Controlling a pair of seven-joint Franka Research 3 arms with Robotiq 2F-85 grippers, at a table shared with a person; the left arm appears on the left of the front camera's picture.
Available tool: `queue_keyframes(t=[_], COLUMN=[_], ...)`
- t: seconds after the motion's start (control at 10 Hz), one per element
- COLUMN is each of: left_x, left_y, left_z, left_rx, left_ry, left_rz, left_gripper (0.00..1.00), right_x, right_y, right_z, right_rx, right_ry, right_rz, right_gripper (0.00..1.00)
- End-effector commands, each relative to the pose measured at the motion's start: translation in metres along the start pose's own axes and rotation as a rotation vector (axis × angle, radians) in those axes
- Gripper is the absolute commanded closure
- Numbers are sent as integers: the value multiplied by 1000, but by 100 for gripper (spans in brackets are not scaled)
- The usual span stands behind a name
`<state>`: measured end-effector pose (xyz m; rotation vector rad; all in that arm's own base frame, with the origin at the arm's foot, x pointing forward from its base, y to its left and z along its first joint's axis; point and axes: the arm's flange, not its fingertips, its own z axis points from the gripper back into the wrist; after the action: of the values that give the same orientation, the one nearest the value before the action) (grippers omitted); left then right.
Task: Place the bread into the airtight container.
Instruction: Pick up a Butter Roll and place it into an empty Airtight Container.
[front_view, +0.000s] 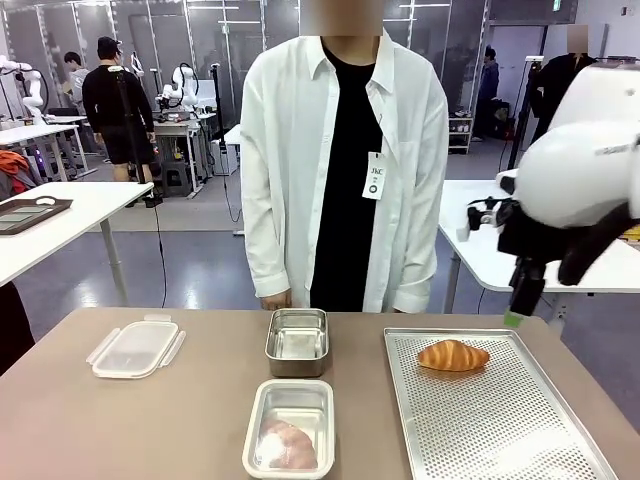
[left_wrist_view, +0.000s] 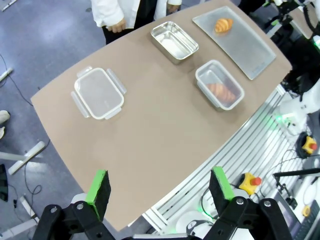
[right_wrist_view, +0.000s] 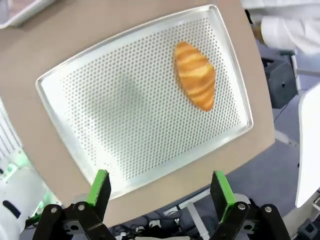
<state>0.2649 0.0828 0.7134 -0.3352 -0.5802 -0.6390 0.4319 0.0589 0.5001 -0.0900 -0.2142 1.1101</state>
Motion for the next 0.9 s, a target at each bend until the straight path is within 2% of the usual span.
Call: queue_keyframes(t=[0.0,0.4,0.5,0.8], left_x=[1,1,1,1], left_y=[0,0,0,0], left_z=[2,2,2,2], left_rx=[-7,-7,-7,-7], left_ry=[0,0,0,0], left_rz=[-17,-17,-17,-17], left_gripper=[0,0,0,0], right_x=[16,26,25,25], right_y=[-23,-38,-29,-29], right_z=[-21,-44,-50,-50], right_rx=[45,119,82,82], right_ry=[-32,6,-8,-8], right_rz=[21,49,7,7], right_gripper=[0,0,0,0])
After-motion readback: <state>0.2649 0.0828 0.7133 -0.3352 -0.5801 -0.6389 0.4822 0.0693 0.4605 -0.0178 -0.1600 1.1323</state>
